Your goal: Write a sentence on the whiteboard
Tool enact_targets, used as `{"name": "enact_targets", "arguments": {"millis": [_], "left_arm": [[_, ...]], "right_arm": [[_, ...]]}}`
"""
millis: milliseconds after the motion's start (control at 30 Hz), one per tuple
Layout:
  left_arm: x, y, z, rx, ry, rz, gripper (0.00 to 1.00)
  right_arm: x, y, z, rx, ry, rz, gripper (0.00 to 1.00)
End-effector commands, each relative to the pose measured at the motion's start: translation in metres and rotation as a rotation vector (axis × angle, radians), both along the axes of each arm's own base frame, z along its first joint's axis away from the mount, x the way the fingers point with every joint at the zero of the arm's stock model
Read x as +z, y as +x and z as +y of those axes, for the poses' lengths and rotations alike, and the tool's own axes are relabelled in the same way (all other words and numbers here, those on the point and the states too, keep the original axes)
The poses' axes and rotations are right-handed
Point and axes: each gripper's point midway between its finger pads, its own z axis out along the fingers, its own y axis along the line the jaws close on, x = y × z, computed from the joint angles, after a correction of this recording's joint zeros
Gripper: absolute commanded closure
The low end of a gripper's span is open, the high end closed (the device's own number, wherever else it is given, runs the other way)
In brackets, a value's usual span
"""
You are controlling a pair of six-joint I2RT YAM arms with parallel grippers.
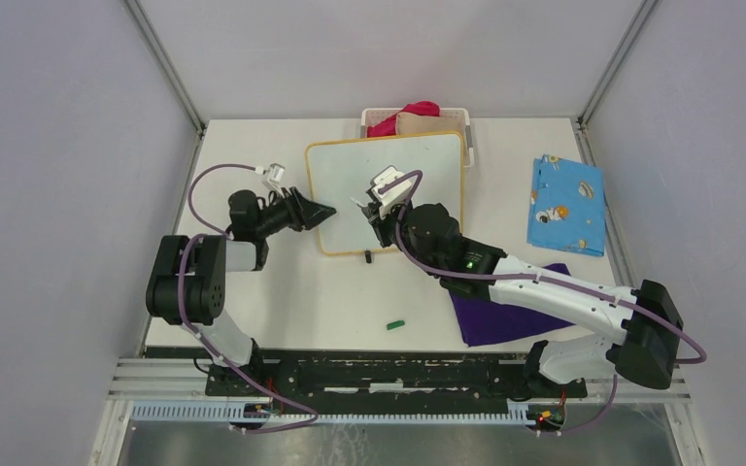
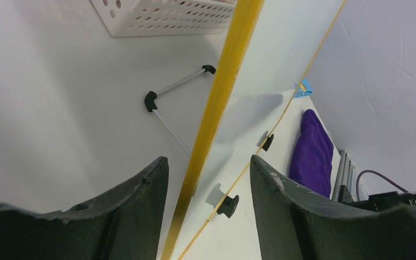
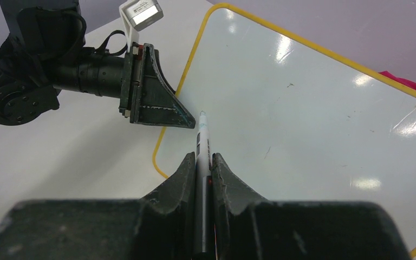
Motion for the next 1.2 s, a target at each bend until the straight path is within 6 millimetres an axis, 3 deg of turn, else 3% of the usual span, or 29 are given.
{"name": "enact_targets", "arguments": {"millis": [0, 800, 1000, 1167], "left_arm": [[0.005, -0.003, -0.010, -0.069, 0.033, -0.093, 0.39], [0.001, -0.007, -0.018, -0.099, 0.074, -0.099, 0.61], [-0.003, -0.007, -0.018, -0.101, 0.080, -0.091, 0.60], [-0.012, -0.009, -0.019, -0.106, 0.089, -0.070, 0.48]], "right_arm": [[0.015, 0.002, 0.002, -0.004, 0.036, -0.032, 1.00], [-0.006, 0.005, -0.002, -0.033, -0.010, -0.011, 1.00], [-0.011, 0.005, -0.006, -0.044, -0.020, -0.006, 1.00], [-0.015, 0.004, -0.009, -0.051, -0.026, -0.003, 1.00]]}}
